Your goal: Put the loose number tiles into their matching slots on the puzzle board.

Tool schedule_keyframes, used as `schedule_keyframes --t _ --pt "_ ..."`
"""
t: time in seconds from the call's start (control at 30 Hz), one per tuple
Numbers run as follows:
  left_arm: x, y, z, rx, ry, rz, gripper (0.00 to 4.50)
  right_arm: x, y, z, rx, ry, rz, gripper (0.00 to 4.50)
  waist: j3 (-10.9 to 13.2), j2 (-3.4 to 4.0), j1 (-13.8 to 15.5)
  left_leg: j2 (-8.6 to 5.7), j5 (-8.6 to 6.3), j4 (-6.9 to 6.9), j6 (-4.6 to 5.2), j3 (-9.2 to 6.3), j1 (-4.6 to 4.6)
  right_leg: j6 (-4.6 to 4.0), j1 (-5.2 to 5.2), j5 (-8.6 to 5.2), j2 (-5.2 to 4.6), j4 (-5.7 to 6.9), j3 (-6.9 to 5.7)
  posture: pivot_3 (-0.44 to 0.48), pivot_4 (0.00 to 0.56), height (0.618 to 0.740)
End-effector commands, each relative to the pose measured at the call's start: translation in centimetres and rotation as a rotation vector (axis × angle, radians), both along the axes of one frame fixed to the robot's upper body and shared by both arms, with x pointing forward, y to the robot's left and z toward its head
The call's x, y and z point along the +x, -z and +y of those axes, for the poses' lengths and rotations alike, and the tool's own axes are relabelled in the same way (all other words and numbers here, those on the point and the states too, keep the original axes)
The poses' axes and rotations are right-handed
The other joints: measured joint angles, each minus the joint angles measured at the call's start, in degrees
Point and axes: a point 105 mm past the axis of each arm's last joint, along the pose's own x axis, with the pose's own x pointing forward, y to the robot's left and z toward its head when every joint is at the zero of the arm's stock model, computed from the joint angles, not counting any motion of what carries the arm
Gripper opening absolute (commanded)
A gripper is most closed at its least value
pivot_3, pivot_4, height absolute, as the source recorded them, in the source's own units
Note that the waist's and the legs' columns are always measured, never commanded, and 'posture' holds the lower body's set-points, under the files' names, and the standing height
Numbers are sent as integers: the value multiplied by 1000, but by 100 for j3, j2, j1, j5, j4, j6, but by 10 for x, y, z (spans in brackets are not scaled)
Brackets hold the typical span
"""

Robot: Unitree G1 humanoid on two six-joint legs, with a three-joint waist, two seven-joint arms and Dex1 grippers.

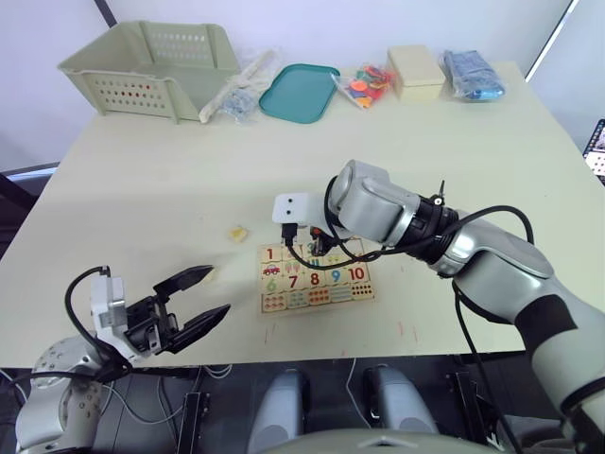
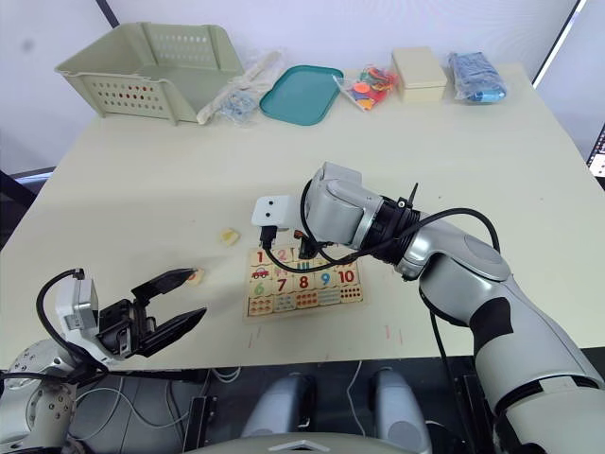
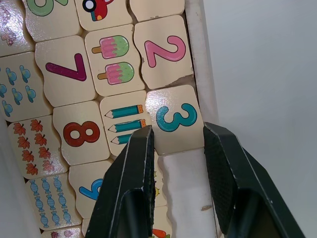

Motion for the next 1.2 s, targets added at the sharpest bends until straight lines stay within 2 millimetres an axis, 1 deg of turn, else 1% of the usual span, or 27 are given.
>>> schedule_keyframes --t 0.03,0.1,0.13,0.17,0.2,0.33,0.43,0.53,0.6,0.67,0.73,0.77,0.87,0.9,0.97,1.03,1.13,1.2 --pt "0 -7 1 8 4 -27 4500 -1 -10 6 40 -23 -18 2199 0 0 0 0 0 0 0 0 0 0 0 0 -1 0 0 0 150 740" --pt "0 -7 1 8 4 -27 4500 -1 -11 6 41 -23 -18 3168 0 0 0 0 0 0 0 0 0 0 0 0 0 0 0 0 150 740" --pt "0 -7 1 8 4 -27 4500 -1 -11 6 41 -23 -19 3786 0 0 0 0 0 0 0 0 0 0 0 0 0 0 0 0 150 740" --pt "0 -7 0 8 4 -27 4500 -1 -11 6 42 -22 -19 4096 0 0 0 0 0 0 0 0 0 0 0 0 0 0 0 0 150 740" --pt "-1 -7 0 8 4 -27 4500 -1 -11 6 42 -22 -19 4310 0 0 0 0 0 0 0 0 0 0 0 0 0 0 0 0 150 740" --pt "-1 -7 0 7 4 -27 4500 -1 -13 6 47 -21 -20 4310 0 0 -1 0 0 -1 0 0 0 0 0 0 -2 0 0 0 150 740" --pt "0 -7 0 5 3 -27 4500 -1 -19 7 96 -37 -20 4310 0 0 0 0 0 -1 0 0 0 0 0 0 -8 0 0 0 150 740" --pt "-1 -8 0 4 2 -30 4500 -8 -30 8 221 -73 -13 4310 -1 -1 10 -1 0 -2 0 0 0 0 0 0 -19 -2 -1 0 150 740" --pt "-1 -8 0 3 0 -31 4500 -11 -35 3 318 -104 -45 4310 -2 -4 22 -3 0 -4 0 -1 0 1 1 0 -19 -5 -3 0 150 740" --pt "-1 -8 0 3 -3 -32 4500 -16 -38 -3 423 -104 -16 4310 -2 -4 23 -5 0 -7 0 -2 -1 1 3 0 -22 -8 -5 0 150 740" --pt "-1 -8 1 4 -7 -32 4500 -15 -45 -9 559 -100 -36 4310 -2 -5 18 -7 0 -8 1 0 0 2 3 1 -21 -7 -3 0 150 740" --pt "0 -8 2 4 -8 -32 4500 -16 -47 -13 632 -99 1 4310 0 -3 7 -7 1 -8 1 0 0 2 3 1 -21 -4 -2 0 150 740" --pt "1 -9 3 5 -10 -34 4500 -12 -45 -24 709 -74 26 4310 -1 -5 3 -4 1 -8 1 1 5 2 3 0 -15 -1 0 0 150 740" --pt "2 -9 3 6 -8 -35 4500 -7 -43 -26 735 -56 20 4310 -1 -5 8 -3 1 -11 1 1 6 1 3 0 3 -2 2 0 150 740" --pt "3 -10 3 7 -7 -37 4500 -1 -41 -28 786 -25 18 3957 -2 -6 5 -2 1 -11 1 5 8 2 5 0 7 -2 7 0 150 740" --pt "4 -11 3 9 -6 -39 4500 1 -35 -30 803 -13 36 3212 -1 -5 6 -1 1 -12 1 5 9 2 6 0 11 -2 7 0 150 740" --pt "5 -11 3 11 -3 -39 4500 2 -26 -33 796 -8 41 1738 -1 -5 7 0 1 -12 1 5 9 2 6 0 13 -3 8 0 150 740" --pt "5 -12 3 12 -2 -40 4500 4 -21 -35 785 -3 39 624 -1 -5 7 0 1 -12 1 8 8 2 6 0 13 -3 10 0 150 740"
